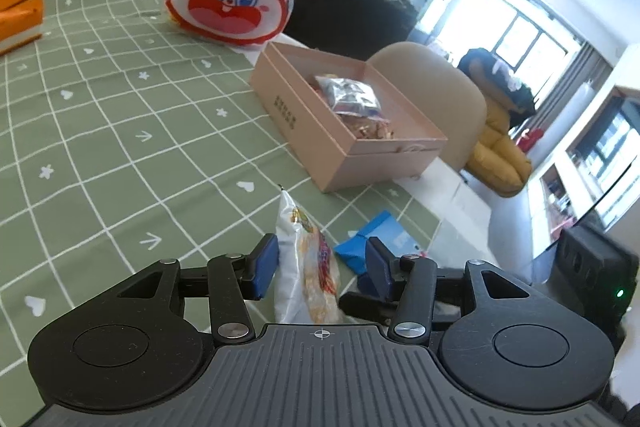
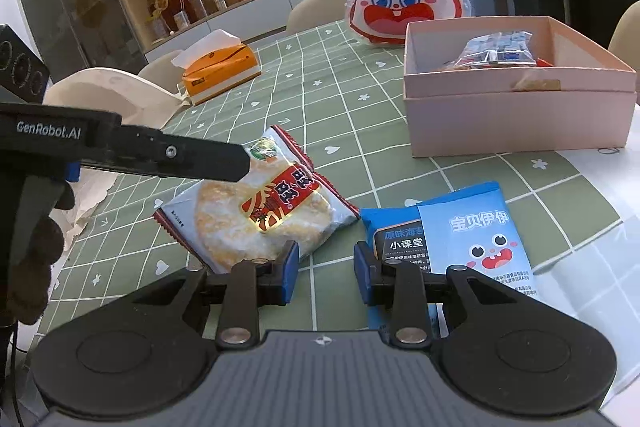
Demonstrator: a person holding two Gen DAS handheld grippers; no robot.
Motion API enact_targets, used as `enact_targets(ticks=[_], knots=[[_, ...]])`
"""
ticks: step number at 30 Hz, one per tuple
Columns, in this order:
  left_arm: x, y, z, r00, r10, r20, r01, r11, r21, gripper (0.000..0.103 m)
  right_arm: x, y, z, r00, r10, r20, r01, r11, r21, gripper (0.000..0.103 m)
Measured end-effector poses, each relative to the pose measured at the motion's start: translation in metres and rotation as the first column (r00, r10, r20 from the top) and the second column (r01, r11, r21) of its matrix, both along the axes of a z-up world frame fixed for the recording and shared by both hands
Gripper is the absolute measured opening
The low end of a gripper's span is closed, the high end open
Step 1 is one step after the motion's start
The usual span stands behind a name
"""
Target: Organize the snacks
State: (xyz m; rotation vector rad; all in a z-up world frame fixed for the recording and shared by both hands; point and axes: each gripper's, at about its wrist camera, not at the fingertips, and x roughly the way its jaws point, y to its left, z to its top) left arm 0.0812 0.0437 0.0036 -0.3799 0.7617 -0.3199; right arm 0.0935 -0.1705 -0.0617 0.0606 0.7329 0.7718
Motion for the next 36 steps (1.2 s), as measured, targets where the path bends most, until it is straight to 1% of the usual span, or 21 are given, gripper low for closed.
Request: enact_targets(ticks=[2, 4, 8, 12, 15, 17, 21, 23, 28, 32, 36], knots=[[-0.001, 0.001, 0.003, 1.000, -0.015, 0.004, 0.015, 0.999, -0.045, 0.053, 0.001, -0.002, 0.000, 1.000, -0.006, -0.003, 0.006, 1.000, 0.006, 0.031], [-0.003, -0.003, 0.009, 0.999, -0.040, 0.013, 0.041, 0.997, -0.063, 0.053, 0.000, -0.003, 0.001, 1.000, -0.014, 0.002, 0.014, 1.000, 0.006, 0.031], [-0.004, -0.024, 0.015, 0.997, -0.076, 0.026, 0.077, 0.997, -0.004, 0.053, -0.003, -0.007, 0.002, 0.999, -0.031, 0.028, 0.031, 1.000, 0.000, 0.031], [0.000, -0.036, 0.012, 0.998, -0.058, 0.018, 0.057, 0.995, 0.077, 0.053, -0.006, -0.015, 0.002, 0.999, -0.046, 0.028, 0.045, 0.999, 0.013, 0.031], [0.001, -0.038, 0.007, 0.999, -0.048, 0.015, 0.046, 0.993, 0.110, 0.053, -0.007, -0.018, 0.000, 0.998, -0.049, 0.025, 0.048, 0.999, 0.023, 0.031], [0.002, -0.036, 0.005, 0.999, -0.044, 0.010, 0.043, 0.995, 0.093, 0.054, -0.006, -0.019, -0.001, 0.998, -0.050, 0.023, 0.049, 0.998, 0.029, 0.031], [0.001, -0.030, 0.009, 0.998, -0.059, 0.006, 0.058, 0.998, 0.008, 0.054, -0.007, -0.019, -0.001, 0.998, -0.055, 0.029, 0.054, 0.998, 0.033, 0.031], [-0.002, -0.031, 0.012, 0.997, -0.071, 0.010, 0.071, 0.997, -0.012, 0.053, -0.009, -0.020, -0.001, 0.998, -0.055, 0.039, 0.054, 0.998, 0.028, 0.031], [-0.007, -0.047, 0.014, 0.997, -0.071, 0.021, 0.070, 0.996, 0.059, 0.053, -0.019, -0.022, -0.001, 0.996, -0.062, 0.070, 0.062, 0.998, 0.008, 0.033], [-0.012, -0.056, 0.015, 0.997, -0.080, 0.024, 0.078, 0.995, 0.058, 0.053, -0.028, -0.027, -0.001, 0.993, -0.071, 0.097, 0.072, 0.997, -0.005, 0.034], [-0.017, -0.071, 0.021, 0.992, -0.120, 0.036, 0.118, 0.992, 0.053, 0.053, -0.032, -0.040, -0.003, 0.993, -0.082, 0.090, 0.081, 0.997, 0.015, 0.035]])
